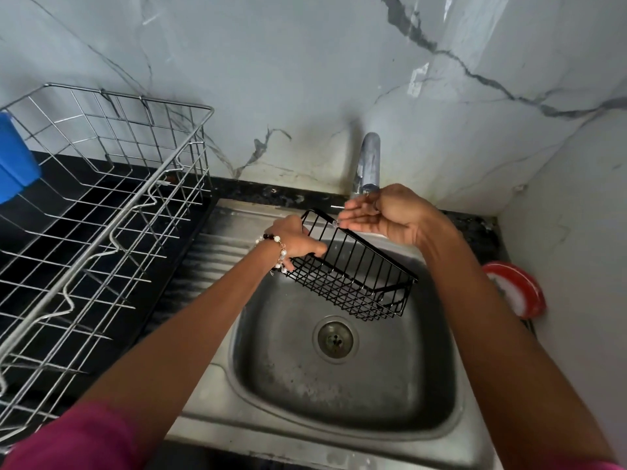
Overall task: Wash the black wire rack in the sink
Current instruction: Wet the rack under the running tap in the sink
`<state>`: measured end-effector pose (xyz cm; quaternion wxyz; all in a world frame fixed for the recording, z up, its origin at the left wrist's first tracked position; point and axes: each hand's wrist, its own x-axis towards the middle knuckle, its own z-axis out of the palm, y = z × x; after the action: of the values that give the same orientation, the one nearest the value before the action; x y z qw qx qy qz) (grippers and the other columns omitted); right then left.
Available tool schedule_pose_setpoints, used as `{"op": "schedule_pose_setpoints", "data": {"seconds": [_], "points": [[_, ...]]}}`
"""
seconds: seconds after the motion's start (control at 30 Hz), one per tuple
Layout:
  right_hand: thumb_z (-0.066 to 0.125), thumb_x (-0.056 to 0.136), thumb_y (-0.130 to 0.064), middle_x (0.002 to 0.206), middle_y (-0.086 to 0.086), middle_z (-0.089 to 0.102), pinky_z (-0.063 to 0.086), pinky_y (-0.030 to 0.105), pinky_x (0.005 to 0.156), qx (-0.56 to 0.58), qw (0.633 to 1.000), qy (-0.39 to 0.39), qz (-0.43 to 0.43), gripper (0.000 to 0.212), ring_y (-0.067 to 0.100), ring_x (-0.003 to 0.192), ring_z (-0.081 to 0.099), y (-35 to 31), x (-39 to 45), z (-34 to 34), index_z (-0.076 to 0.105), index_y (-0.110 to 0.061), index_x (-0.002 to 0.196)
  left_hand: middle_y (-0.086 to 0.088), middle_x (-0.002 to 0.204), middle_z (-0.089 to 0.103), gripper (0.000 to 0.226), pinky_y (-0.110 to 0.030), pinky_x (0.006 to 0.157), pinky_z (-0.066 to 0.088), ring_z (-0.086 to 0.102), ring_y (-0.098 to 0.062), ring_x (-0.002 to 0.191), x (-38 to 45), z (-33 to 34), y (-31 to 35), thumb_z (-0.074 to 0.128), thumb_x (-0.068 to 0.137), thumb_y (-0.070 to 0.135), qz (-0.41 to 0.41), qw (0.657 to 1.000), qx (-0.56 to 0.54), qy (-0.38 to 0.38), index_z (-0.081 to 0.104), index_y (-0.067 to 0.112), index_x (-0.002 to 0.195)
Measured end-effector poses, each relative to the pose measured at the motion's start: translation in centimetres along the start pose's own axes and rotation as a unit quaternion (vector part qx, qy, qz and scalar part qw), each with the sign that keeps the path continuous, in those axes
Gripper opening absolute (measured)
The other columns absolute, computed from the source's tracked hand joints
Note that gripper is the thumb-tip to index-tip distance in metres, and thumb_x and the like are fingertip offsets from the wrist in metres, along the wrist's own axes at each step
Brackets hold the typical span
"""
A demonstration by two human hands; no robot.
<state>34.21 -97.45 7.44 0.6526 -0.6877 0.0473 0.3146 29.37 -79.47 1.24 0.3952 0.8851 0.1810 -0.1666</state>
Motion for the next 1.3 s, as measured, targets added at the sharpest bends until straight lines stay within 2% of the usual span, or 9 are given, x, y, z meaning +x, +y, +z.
{"op": "schedule_pose_setpoints", "data": {"seconds": [0.1,0.23,0.37,0.5,0.63,0.9,1.03,1.17,1.3], "points": [[0.038,0.096,0.008,0.108,0.032,0.063,0.06,0.037,0.077,-0.065,0.997,0.05,-0.001,0.024,0.034,0.092,0.069,0.2,0.3,-0.2,0.059,0.014,0.104,-0.003,0.084,0.059,0.031,-0.041,0.062,0.061,0.069,-0.025,0.079,-0.2,-0.1,0.2,0.079,0.064,0.03,0.007,1.0,0.026,0.015,0.054,0.015,0.073],[0.033,0.094,0.012,0.103,0.03,0.067,0.058,0.04,0.084,0.031,0.998,-0.048,-0.001,0.029,0.036,0.097,0.069,0.1,0.0,-0.1,0.059,0.014,0.106,-0.003,0.081,0.062,0.032,-0.04,0.059,0.061,0.069,-0.024,0.075,-0.4,-0.3,0.3,0.08,0.061,0.03,0.007,0.999,0.041,0.012,0.058,0.012,0.075],[0.037,0.095,0.008,0.105,0.027,0.065,0.059,0.037,0.08,-0.072,0.997,0.022,0.002,0.024,0.031,0.091,0.069,0.6,0.3,0.2,0.06,0.012,0.102,-0.002,0.088,0.062,0.042,-0.04,0.055,0.061,0.069,-0.023,0.071,-0.3,-0.2,0.0,0.082,0.054,0.032,0.004,0.998,0.056,0.026,0.059,0.013,0.083],[0.035,0.094,0.013,0.106,0.027,0.068,0.057,0.037,0.086,0.036,0.995,-0.091,-0.015,0.031,0.033,0.1,0.068,0.5,0.3,0.1,0.06,0.011,0.111,-0.001,0.082,0.06,0.037,-0.04,0.054,0.061,0.07,-0.024,0.074,0.0,-0.3,-0.1,0.081,0.054,0.032,0.006,0.999,0.036,0.018,0.055,0.015,0.074],[0.037,0.093,0.012,0.109,0.027,0.065,0.057,0.037,0.087,-0.112,0.994,-0.014,0.007,0.028,0.03,0.097,0.069,1.5,0.7,-0.6,0.062,0.012,0.106,-0.001,0.083,0.059,0.034,-0.039,0.058,0.061,0.069,-0.023,0.077,-0.1,-0.6,-0.4,0.082,0.059,0.03,0.002,0.999,0.013,0.032,0.054,0.017,0.074],[0.039,0.091,0.013,0.109,0.027,0.064,0.057,0.038,0.087,-0.127,0.992,0.007,0.009,0.027,0.033,0.102,0.067,1.6,0.5,-0.9,0.062,0.011,0.105,-0.01,0.102,0.059,0.061,-0.035,0.052,0.06,0.064,-0.022,0.086,0.3,-1.4,-1.5,0.083,0.058,0.026,-0.013,0.997,-0.063,0.04,0.062,0.002,0.11],[0.034,0.093,0.014,0.107,0.027,0.067,0.054,0.041,0.093,0.019,0.998,-0.053,-0.007,0.032,0.033,0.102,0.068,1.1,0.3,-0.9,0.06,0.011,0.112,-0.001,0.1,0.055,0.055,-0.037,0.054,0.061,0.062,-0.022,0.089,0.5,-2.0,-2.0,0.082,0.058,0.025,-0.036,0.995,-0.088,0.044,0.058,0.006,0.104],[0.038,0.093,0.012,0.111,0.027,0.065,0.053,0.042,0.094,-0.062,0.998,0.004,0.001,0.029,0.032,0.1,0.068,1.3,0.8,-0.9,0.06,0.012,0.111,-0.003,0.104,0.054,0.052,-0.034,0.054,0.06,0.064,-0.026,0.091,0.5,-2.8,-2.9,0.082,0.061,0.024,-0.046,0.991,-0.117,0.05,0.055,0.005,0.101],[0.035,0.094,0.013,0.105,0.025,0.069,0.055,0.039,0.09,0.034,0.998,-0.05,-0.016,0.032,0.032,0.1,0.069,0.8,0.4,-1.1,0.061,0.008,0.111,-0.01,0.112,0.059,0.051,-0.045,0.062,0.061,0.063,-0.026,0.1,0.6,-3.5,-4.1,0.082,0.056,0.02,-0.065,0.979,-0.189,0.046,0.047,0.01,0.091]]}}
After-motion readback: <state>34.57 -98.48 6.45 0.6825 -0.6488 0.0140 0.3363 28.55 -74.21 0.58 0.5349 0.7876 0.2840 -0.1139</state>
